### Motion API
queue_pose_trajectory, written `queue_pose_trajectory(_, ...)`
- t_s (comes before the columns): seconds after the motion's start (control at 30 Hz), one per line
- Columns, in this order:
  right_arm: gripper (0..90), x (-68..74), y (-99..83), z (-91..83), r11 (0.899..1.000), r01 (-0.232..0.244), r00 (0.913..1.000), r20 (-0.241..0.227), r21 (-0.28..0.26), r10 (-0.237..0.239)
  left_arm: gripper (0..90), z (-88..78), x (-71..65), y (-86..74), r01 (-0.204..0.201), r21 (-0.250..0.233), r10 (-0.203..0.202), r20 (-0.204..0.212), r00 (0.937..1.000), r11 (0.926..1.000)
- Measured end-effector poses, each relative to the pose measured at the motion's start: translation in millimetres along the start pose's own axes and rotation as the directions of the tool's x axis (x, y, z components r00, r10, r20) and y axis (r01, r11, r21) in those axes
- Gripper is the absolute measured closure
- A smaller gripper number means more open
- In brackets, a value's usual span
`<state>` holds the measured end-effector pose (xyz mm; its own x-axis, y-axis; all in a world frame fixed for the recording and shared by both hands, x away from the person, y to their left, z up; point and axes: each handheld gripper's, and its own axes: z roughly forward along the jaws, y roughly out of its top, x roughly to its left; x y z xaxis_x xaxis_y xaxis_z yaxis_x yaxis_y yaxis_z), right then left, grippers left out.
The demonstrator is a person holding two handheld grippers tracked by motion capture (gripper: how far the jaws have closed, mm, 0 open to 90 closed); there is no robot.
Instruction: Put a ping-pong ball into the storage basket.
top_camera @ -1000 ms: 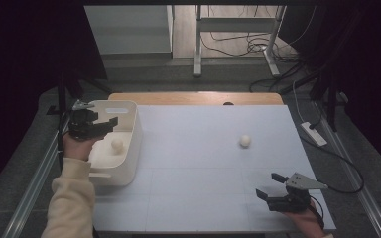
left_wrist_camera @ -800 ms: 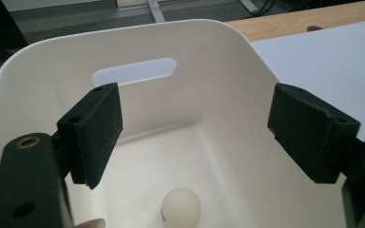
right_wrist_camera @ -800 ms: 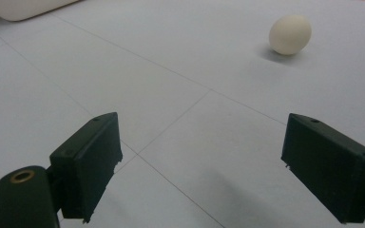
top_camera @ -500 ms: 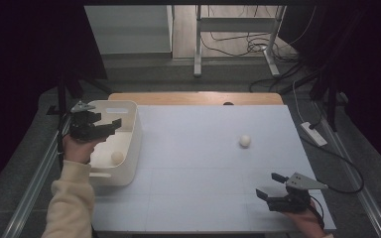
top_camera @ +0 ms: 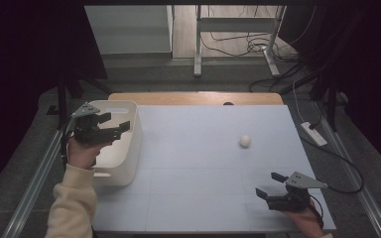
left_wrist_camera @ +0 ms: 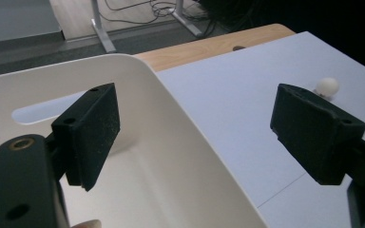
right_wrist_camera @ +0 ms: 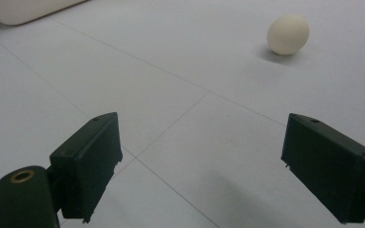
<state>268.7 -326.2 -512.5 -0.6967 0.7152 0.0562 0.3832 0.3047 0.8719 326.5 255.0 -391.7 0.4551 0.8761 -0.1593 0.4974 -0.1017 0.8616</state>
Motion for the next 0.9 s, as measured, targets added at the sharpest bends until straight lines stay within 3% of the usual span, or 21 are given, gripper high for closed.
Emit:
queue_pose_trajectory(0.4,13.1,-2.4,1.8,8.2,1.0,0.0,0.9999,-0.014,0.002,0.0,17.3,2.7,-7.3,-4.6,0.005,-0.014,-0.005,0.041,0.9991,0.9999)
queue_pose_trajectory(0.7,13.1,-1.9,0.9,8.3,1.0,0.004,0.9999,-0.01,0.005,-0.004,16.1,-2.0,-20.5,-4.7,-0.018,-0.044,0.022,0.085,0.9961,0.9989)
queue_pose_trajectory(0.9,13.1,0.0,0.9,6.6,1.0,0.02,0.9997,-0.012,0.001,-0.02,14.4,-2.6,-37.8,-6.1,-0.047,-0.066,0.055,0.117,0.9917,0.9967)
